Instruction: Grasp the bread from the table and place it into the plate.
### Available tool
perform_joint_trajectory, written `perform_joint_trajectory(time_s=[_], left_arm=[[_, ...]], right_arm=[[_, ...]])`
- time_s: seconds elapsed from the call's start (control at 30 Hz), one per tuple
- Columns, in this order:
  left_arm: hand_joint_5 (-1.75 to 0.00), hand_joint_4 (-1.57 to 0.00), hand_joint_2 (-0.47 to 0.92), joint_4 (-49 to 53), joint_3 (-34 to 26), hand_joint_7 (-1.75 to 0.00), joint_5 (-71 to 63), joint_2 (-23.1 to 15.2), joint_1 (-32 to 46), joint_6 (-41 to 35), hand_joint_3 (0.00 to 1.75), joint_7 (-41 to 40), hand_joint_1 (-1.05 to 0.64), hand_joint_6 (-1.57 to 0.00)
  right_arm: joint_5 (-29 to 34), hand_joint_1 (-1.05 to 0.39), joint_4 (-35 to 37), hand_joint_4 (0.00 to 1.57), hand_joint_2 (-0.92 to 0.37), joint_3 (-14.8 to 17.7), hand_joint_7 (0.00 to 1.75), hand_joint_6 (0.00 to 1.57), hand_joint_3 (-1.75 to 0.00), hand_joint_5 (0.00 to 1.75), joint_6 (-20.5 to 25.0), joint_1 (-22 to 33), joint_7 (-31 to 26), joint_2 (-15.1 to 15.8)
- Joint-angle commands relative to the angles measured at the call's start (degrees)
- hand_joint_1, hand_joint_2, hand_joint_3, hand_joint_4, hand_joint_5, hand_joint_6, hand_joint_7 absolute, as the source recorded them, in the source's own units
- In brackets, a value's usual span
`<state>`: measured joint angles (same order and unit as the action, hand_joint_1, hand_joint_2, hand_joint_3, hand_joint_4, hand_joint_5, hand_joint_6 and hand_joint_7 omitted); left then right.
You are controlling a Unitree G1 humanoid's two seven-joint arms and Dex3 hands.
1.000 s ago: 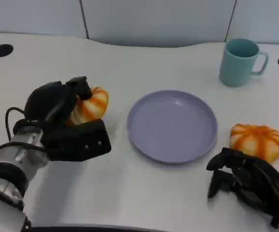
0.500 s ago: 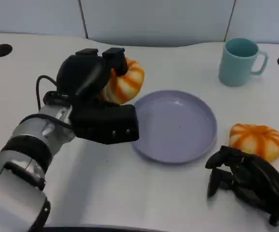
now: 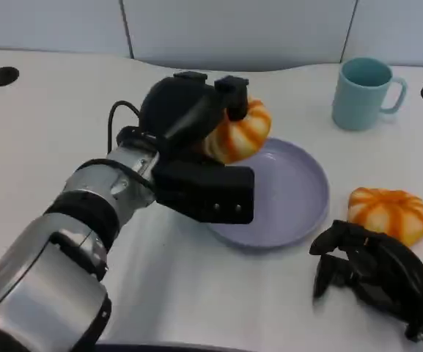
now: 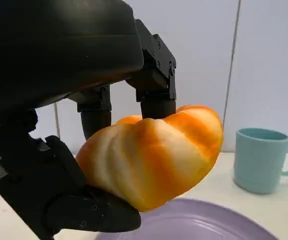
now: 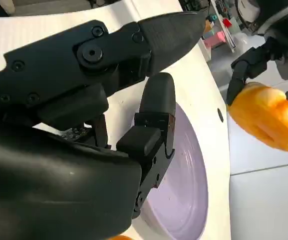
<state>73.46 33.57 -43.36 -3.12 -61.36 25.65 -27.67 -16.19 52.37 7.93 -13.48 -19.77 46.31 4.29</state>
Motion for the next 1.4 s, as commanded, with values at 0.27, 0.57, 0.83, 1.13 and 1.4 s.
perform_joint_trajectory(time_s=[0.27,0.57,0.83,1.13,1.4], left_arm=[[-1.75,-0.98,0.5,1.98,3.02,-1.75,-2.49,2.1,-0.86,-2.63,0.91,1.4,-0.31,-0.69],[-1.75,-0.86,0.64,2.49,4.21,-1.31,-2.6,2.69,-0.52,-2.05,0.58,4.33,-0.41,-0.71],[-1.7,-0.54,0.89,2.95,3.64,-1.64,-1.37,3.9,-0.07,-1.79,0.16,9.32,-0.52,-0.36],[-1.17,-0.04,0.91,2.8,5.52,-0.8,-3.16,4.69,-1.53,-5.25,0.01,14.67,-0.71,-0.2],[-0.73,0.0,0.91,2.93,6.87,-0.63,-4.19,5.54,-2.25,-9.51,0.01,18.37,-0.83,-0.01]], right_arm=[[0.25,-0.53,3.87,0.61,-0.92,0.23,1.01,0.75,-0.07,1.58,2.13,0.64,-0.31,-0.66],[0.44,-0.53,5.21,0.61,-0.92,0.43,0.98,0.76,-0.08,1.62,0.9,0.12,1.03,-0.61],[0.64,-0.54,5.14,0.64,-0.92,0.37,0.98,0.77,-0.09,1.6,0.72,0.14,0.96,-0.77],[0.93,-0.54,4.2,0.62,-0.92,-0.04,1.0,0.75,-0.09,1.62,0.61,0.38,1.03,-0.63],[0.53,-0.53,4.53,0.63,-0.92,0.34,1.0,0.75,-0.07,1.61,1.4,0.19,0.96,-0.67]])
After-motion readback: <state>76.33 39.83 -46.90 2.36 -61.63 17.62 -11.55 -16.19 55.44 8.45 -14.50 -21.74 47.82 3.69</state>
